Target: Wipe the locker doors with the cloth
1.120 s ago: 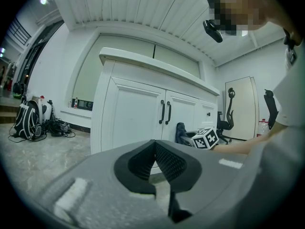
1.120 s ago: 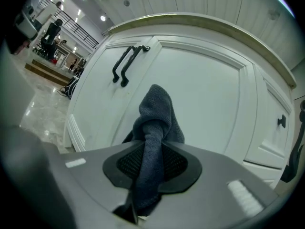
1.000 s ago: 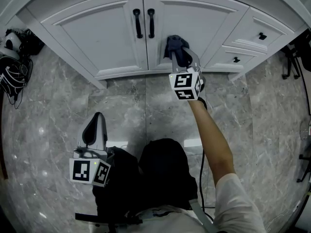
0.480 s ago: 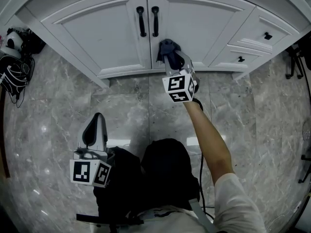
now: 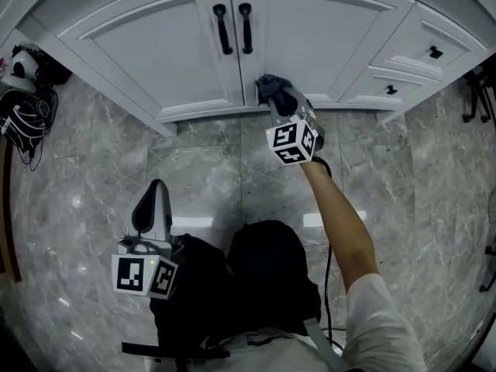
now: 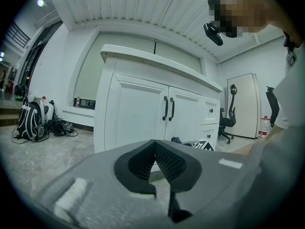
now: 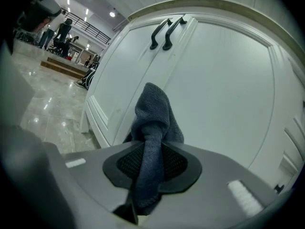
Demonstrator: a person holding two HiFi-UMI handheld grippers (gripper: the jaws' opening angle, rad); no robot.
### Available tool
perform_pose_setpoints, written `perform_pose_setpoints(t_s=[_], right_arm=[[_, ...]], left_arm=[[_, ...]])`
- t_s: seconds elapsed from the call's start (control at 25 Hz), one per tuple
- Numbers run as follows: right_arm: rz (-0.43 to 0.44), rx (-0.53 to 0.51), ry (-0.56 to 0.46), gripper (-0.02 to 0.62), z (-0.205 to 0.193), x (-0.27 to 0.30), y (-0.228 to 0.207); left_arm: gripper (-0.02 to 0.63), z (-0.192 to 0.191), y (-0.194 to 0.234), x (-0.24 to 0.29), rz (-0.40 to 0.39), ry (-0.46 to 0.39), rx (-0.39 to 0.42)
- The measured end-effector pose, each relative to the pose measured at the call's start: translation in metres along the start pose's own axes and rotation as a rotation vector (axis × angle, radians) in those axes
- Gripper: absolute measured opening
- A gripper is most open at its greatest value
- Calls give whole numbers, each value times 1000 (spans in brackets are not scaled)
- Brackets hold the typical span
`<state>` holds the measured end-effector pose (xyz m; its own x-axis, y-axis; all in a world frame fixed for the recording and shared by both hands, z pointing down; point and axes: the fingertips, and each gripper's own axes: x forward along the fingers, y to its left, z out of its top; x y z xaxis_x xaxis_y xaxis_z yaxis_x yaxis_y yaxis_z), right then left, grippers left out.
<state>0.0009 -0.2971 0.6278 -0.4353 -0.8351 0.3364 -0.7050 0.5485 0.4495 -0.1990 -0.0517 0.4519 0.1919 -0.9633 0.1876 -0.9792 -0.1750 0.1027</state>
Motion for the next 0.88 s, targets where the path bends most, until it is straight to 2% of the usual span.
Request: perform_pose_setpoints(t_s=[0.36, 0.88], right_arm=[[-46, -29, 50, 83, -39, -13, -36], [-124, 56, 140, 84, -86, -32, -88]], left_arm=[[2, -2, -5, 5, -9, 6, 8], [2, 2, -8, 4, -20, -4, 14]])
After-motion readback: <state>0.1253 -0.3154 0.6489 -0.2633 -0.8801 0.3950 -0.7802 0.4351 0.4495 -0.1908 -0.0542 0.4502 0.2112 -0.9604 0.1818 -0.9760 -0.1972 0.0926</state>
